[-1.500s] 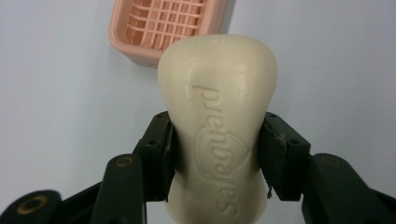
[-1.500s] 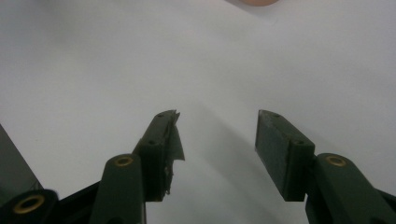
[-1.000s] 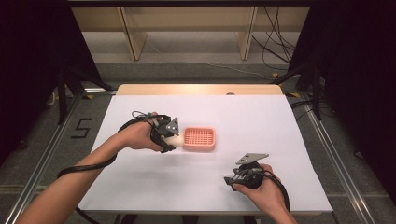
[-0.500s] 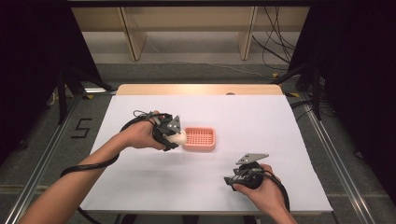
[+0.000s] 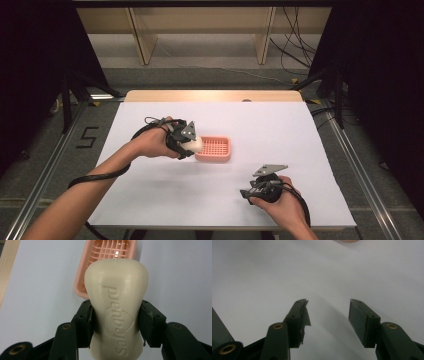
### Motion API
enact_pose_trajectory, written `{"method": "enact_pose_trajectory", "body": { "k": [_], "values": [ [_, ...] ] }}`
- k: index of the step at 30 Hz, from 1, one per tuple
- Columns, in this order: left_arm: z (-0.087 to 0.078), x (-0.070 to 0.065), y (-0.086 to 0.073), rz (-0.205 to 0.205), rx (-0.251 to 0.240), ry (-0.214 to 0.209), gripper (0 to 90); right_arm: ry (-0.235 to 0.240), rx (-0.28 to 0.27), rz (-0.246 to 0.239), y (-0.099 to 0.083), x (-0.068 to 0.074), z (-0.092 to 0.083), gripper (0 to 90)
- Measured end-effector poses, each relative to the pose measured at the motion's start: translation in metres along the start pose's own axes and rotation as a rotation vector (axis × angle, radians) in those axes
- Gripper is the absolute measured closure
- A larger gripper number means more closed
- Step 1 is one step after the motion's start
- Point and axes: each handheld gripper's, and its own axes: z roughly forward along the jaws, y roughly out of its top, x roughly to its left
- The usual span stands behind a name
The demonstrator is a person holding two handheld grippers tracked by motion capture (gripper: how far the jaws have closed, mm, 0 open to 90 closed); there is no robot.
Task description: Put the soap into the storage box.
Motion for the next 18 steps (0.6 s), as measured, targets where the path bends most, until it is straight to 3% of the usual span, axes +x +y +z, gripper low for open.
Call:
{"method": "enact_pose_trajectory", "body": {
  "k": [18],
  "values": [
    [0.0097, 0.0032, 0.0096, 0.02, -0.007, -0.007, 49.7, -0.003, 0.007, -0.013, -0.0002, -0.0014, -0.0011, 49.1]
  ]
}}
